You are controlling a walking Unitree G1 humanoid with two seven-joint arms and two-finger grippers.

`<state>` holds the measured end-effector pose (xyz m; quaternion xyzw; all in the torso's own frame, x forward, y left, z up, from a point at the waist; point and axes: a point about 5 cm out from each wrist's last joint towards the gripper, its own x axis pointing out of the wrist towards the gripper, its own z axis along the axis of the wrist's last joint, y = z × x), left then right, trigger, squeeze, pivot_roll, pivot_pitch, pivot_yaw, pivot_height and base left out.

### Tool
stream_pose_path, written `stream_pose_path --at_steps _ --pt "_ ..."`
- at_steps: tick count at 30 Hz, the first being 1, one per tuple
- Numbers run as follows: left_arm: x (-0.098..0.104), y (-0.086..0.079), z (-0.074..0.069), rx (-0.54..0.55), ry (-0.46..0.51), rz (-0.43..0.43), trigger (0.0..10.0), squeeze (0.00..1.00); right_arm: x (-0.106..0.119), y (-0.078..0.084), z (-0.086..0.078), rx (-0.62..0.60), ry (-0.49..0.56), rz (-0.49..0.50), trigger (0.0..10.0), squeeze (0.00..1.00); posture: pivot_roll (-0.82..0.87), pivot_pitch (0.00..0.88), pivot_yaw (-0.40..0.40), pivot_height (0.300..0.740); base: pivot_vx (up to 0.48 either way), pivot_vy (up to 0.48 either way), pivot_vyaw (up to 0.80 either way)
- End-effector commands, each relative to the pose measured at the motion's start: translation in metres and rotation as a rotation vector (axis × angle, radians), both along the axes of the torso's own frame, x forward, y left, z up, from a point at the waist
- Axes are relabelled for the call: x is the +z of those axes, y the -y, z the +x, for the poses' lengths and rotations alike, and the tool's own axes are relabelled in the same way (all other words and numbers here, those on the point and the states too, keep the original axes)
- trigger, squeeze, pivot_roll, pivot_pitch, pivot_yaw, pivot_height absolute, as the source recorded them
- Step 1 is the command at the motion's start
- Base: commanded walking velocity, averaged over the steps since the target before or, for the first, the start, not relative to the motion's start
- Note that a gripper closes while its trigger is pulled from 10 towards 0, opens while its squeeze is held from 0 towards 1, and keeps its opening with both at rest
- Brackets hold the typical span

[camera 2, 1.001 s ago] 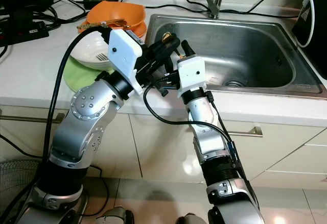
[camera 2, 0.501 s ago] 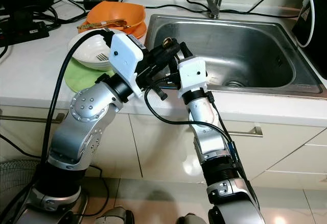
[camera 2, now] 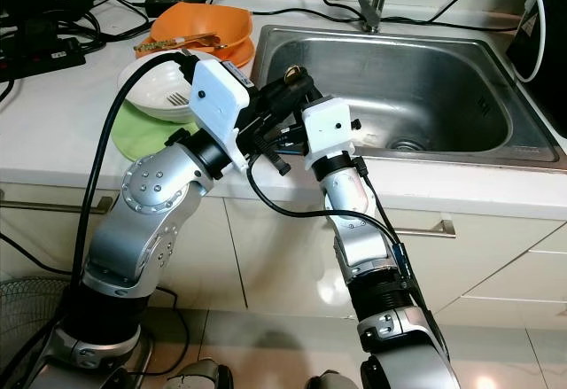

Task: Kitchen organization

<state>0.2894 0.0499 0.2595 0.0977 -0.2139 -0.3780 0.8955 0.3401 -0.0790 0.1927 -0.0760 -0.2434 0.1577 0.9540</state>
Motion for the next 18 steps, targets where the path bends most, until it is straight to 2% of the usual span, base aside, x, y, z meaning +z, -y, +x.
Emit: stream_pose_path --at_steps 1,9,18 --pt "-0.0025 0.0002 -0.0022 -0.003 -0.005 0.006 10.0 1.0 0.0065 0.0081 0.0042 -0.033 0.009 0.043 0.0 0.0 0.06 0.051 -0.007 0.718 0.0 0.0 0.0" --pt "-0.0061 0.0 -0.003 -0.006 -0.028 -0.002 10.0 1.0 0.008 0.0089 0.0052 -0.037 0.012 0.042 0.0 0.0 0.06 0.055 -0.009 0.718 0.0 0.0 0.0" --pt "0.0007 -0.0079 -0.0008 0.042 -0.029 -0.069 10.0 1.0 0.0101 0.0174 0.0102 -0.065 0.001 0.042 0.0 0.0 0.06 0.069 -0.019 0.718 0.0 0.0 0.0"
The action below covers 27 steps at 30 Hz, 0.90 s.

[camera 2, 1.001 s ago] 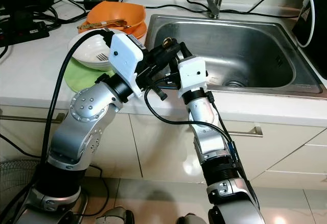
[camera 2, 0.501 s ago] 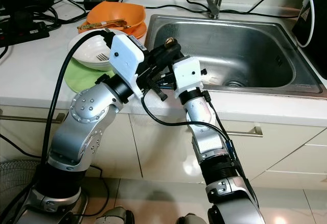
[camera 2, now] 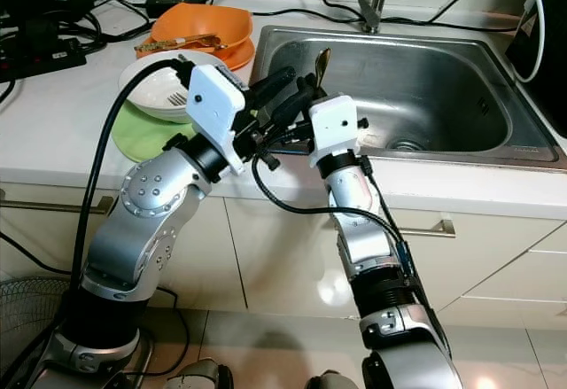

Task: Kitchen organization

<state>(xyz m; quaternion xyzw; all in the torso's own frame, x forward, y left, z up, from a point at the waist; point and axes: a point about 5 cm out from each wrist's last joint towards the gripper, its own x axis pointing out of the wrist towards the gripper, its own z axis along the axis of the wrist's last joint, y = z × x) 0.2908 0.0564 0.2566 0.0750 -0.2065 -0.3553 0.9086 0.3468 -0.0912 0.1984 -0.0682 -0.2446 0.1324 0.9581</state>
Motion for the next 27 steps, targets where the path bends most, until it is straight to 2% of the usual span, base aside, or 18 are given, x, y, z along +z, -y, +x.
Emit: stream_pose_path --at_steps 1,5,11,12,13,14,15,19,22,25,27 --pt "0.005 -0.007 0.0 0.038 0.004 -0.043 10.0 0.0 0.008 0.012 0.008 -0.043 0.006 -0.004 0.0 0.0 0.06 0.071 -0.024 0.718 0.0 0.0 0.0" --pt "0.005 -0.019 0.002 0.093 -0.004 -0.073 10.0 0.0 0.017 0.026 0.019 -0.091 0.011 -0.034 0.0 0.0 0.07 0.072 -0.032 0.718 0.0 0.0 0.0" --pt "-0.003 -0.025 0.003 0.13 -0.032 -0.064 10.0 0.0 0.024 0.034 0.028 -0.145 -0.002 -0.045 0.0 0.0 0.07 0.073 -0.034 0.718 0.0 0.0 0.0" --pt "-0.01 -0.029 0.004 0.157 -0.062 -0.057 10.0 0.0 0.031 0.039 0.036 -0.19 -0.015 -0.038 4.2 0.0 0.07 0.073 -0.035 0.718 0.0 0.0 0.0" --pt "-0.01 -0.029 0.004 0.157 -0.062 -0.057 10.0 0.0 0.031 0.039 0.036 -0.19 -0.015 -0.038 4.2 0.0 0.07 0.073 -0.035 0.718 0.0 0.0 0.0" --pt "-0.012 -0.03 0.003 0.164 -0.071 -0.055 10.0 0.0 0.033 0.04 0.038 -0.201 -0.022 -0.036 6.5 0.0 0.07 0.074 -0.035 0.718 0.0 0.0 0.0" --pt "-0.015 -0.031 0.002 0.166 -0.086 -0.044 10.0 0.0 0.036 0.042 0.042 -0.218 -0.031 -0.041 10.0 0.0 0.07 0.074 -0.036 0.718 0.0 0.0 0.0" --pt "-0.026 -0.032 0.0 0.164 -0.147 0.004 10.0 0.0 0.041 0.05 0.054 -0.267 -0.089 -0.037 10.0 0.0 0.08 0.075 -0.04 0.718 0.0 0.0 0.0" --pt "-0.041 -0.031 -0.003 0.156 -0.213 0.055 10.0 0.0 0.048 0.059 0.063 -0.311 -0.169 0.018 10.0 0.0 0.09 0.078 -0.043 0.718 0.0 0.0 0.0" --pt "-0.053 -0.029 -0.008 0.145 -0.269 0.078 10.0 0.0 0.055 0.06 0.072 -0.316 -0.266 0.046 10.0 0.0 0.09 0.081 -0.043 0.718 0.0 0.0 0.0" --pt "-0.055 -0.028 -0.009 0.144 -0.279 0.083 10.0 0.0 0.055 0.06 0.074 -0.307 -0.295 0.056 10.0 0.0 0.09 0.081 -0.043 0.718 0.0 0.0 0.0"
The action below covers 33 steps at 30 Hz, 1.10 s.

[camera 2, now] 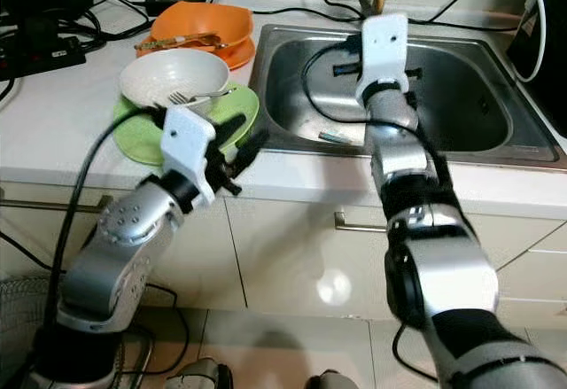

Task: Kitchen organization

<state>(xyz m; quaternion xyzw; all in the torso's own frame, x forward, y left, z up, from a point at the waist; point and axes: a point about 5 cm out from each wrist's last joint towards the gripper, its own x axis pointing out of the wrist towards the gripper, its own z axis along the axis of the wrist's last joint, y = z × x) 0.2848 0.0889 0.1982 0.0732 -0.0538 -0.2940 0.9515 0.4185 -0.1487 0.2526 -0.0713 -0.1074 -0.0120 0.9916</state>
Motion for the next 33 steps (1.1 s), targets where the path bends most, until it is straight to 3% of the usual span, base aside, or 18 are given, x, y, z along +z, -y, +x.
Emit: stream_pose_path --at_steps 1,4,9,12,33 --pt "0.002 0.004 -0.004 -0.024 0.002 0.011 10.0 0.0 0.001 0.002 0.003 0.002 -0.048 0.037 10.0 0.0 0.09 0.081 -0.043 0.718 0.0 0.0 0.0" --pt "-0.006 0.004 -0.007 -0.032 -0.043 0.033 10.0 0.0 -0.002 -0.001 0.006 0.014 -0.12 0.08 10.0 0.0 0.1 0.079 -0.049 0.718 0.0 0.0 0.0" --pt "-0.009 0.005 -0.011 -0.04 -0.07 0.044 10.0 0.0 -0.004 -0.006 0.007 0.035 -0.151 0.088 10.0 0.0 0.11 0.077 -0.049 0.718 0.0 0.0 0.0" --pt "-0.012 0.007 -0.016 -0.06 -0.096 0.046 10.0 0.0 -0.015 -0.012 0.007 0.051 -0.211 0.08 10.0 0.0 0.12 0.073 -0.05 0.718 0.0 0.0 0.0" --pt "-0.015 -0.001 -0.026 -0.027 -0.158 0.053 10.0 0.0 -0.068 -0.027 -0.004 0.061 -0.382 0.063 10.0 0.0 0.17 0.098 -0.067 0.718 0.0 0.0 0.0"
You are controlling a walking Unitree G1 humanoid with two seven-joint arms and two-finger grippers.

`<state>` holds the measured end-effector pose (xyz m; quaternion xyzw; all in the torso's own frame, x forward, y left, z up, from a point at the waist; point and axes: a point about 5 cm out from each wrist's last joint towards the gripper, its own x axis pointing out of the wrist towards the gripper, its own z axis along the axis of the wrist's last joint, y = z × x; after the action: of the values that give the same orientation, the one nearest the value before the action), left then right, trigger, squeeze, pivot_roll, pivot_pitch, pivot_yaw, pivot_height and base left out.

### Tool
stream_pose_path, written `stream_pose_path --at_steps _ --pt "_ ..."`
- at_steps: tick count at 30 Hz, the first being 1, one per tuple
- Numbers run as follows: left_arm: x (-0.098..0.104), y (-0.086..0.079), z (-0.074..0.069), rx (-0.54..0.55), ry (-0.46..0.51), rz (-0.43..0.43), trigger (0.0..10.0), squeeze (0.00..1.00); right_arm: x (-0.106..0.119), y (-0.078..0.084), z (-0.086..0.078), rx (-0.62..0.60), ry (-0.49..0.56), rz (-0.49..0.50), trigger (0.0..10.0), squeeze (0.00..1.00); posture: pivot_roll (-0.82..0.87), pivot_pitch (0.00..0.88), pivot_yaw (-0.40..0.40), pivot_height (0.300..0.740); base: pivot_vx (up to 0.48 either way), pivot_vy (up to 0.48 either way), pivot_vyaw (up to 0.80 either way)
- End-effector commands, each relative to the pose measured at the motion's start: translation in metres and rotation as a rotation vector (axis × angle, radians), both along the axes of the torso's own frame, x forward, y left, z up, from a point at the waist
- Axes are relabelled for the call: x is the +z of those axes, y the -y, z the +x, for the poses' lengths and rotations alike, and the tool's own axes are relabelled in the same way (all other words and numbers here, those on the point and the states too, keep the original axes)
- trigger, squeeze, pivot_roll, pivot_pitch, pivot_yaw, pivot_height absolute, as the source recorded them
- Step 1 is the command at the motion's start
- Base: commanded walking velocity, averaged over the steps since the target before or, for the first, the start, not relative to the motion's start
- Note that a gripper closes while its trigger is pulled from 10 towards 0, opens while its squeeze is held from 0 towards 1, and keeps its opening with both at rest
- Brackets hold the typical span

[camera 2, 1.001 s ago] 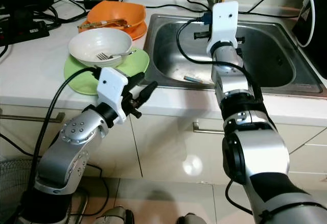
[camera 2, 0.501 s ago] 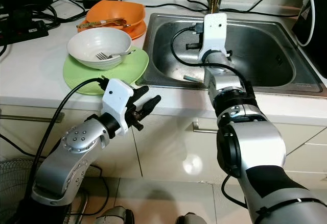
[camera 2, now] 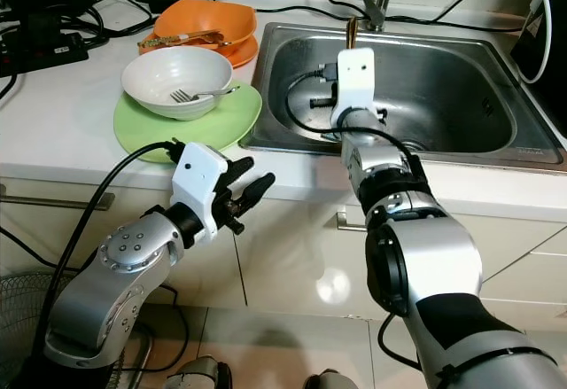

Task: Kitchen organization

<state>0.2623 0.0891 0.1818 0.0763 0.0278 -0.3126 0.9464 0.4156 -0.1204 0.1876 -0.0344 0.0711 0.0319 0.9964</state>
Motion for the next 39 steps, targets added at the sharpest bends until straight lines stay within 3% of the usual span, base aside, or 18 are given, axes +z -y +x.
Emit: stream_pose_path --at_steps 1,16,17,18,19,20,21,27,30,31,39 --pt "0.001 -0.001 -0.003 0.002 -0.003 -0.003 10.0 0.0 -0.007 0.002 -0.002 -0.011 -0.031 0.0 10.0 0.0 0.17 0.102 -0.069 0.718 0.0 0.0 0.0" --pt "0.003 -0.002 -0.006 0.012 -0.013 -0.005 10.0 0.0 -0.02 0.003 -0.006 -0.027 -0.073 0.006 10.0 0.0 0.19 0.116 -0.067 0.718 0.0 0.0 0.0" --pt "0.003 -0.002 -0.006 0.013 -0.013 -0.005 10.0 0.0 -0.021 0.003 -0.006 -0.026 -0.076 0.005 10.0 0.09 0.19 0.117 -0.067 0.718 0.0 0.0 0.0" --pt "0.003 -0.002 -0.006 0.013 -0.013 -0.005 10.0 0.0 -0.022 0.003 -0.006 -0.025 -0.077 0.003 10.0 0.09 0.19 0.117 -0.067 0.718 0.0 0.0 0.0" --pt "0.003 -0.002 -0.006 0.013 -0.013 -0.005 10.0 0.0 -0.023 0.003 -0.007 -0.024 -0.081 0.001 10.0 0.75 0.19 0.117 -0.067 0.718 0.0 0.0 0.0" --pt "0.003 -0.002 -0.007 0.012 -0.014 -0.005 10.0 0.0 -0.025 0.004 -0.007 -0.024 -0.085 0.0 10.0 0.94 0.19 0.118 -0.066 0.718 0.0 0.0 0.0" --pt "0.003 -0.002 -0.007 0.012 -0.015 -0.005 10.0 0.0 -0.026 0.004 -0.007 -0.025 -0.09 0.002 10.0 0.98 0.19 0.118 -0.065 0.718 0.0 0.0 0.0" --pt "0.003 -0.002 -0.007 0.01 -0.018 -0.005 10.0 0.0 -0.028 0.006 -0.008 -0.033 -0.097 0.004 10.0 1.0 0.19 0.118 -0.065 0.718 0.0 0.0 0.0" --pt "0.003 -0.002 -0.007 0.009 -0.018 -0.005 10.0 0.0 -0.028 0.007 -0.008 -0.038 -0.094 0.004 10.0 1.0 0.18 0.118 -0.064 0.718 0.0 0.0 0.0" --pt "0.004 -0.001 -0.007 0.008 -0.016 -0.005 10.0 0.0 -0.022 0.007 -0.006 -0.04 -0.069 0.009 10.0 0.0 0.18 0.119 -0.063 0.718 0.0 0.0 0.0" --pt "0.005 -0.001 -0.005 0.018 0.001 -0.008 10.0 0.0 0.006 0.002 0.0 -0.011 0.076 0.04 10.0 0.0 0.16 0.12 -0.06 0.718 0.0 0.0 0.0"
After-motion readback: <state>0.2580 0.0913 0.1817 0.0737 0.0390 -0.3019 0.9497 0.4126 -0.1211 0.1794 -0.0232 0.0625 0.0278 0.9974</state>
